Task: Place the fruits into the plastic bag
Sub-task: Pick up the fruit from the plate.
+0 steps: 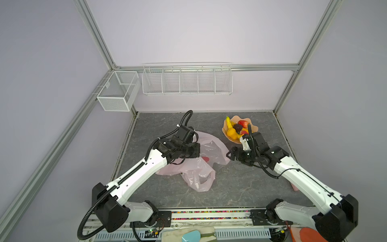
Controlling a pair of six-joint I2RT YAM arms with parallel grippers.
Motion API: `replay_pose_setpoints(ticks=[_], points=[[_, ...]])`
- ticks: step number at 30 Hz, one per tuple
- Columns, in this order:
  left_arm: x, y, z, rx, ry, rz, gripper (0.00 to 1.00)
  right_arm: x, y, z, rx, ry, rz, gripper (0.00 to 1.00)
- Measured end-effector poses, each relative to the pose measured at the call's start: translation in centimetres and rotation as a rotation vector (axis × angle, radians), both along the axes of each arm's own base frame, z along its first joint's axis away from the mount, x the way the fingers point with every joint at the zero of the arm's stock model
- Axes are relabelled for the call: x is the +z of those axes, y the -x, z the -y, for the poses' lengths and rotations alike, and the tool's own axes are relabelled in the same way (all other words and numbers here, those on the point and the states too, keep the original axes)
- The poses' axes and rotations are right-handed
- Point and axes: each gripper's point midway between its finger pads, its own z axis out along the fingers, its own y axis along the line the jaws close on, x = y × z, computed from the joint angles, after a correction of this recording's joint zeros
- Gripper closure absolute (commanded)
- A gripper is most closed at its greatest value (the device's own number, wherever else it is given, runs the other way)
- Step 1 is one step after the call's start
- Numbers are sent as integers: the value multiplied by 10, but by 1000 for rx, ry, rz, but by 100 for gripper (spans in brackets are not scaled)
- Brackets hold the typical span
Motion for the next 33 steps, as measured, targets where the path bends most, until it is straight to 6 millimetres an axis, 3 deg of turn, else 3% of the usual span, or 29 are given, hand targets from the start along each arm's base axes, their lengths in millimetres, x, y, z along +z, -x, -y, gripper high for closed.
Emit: replay_pose_setpoints(ticks=[6,15,25,33], points=[[0,0,0,-1,1,1,100,9,-44,26,-58,55,33,8],[7,3,1,-10,27,12,100,-3,-114,60,-134,149,33,5],[2,6,2,-22,31,-6,100,-31,-193,79,-191,205,15,1],[0,7,1,-16,29,-15,100,-58,-234,85,-214,225,-6,6]])
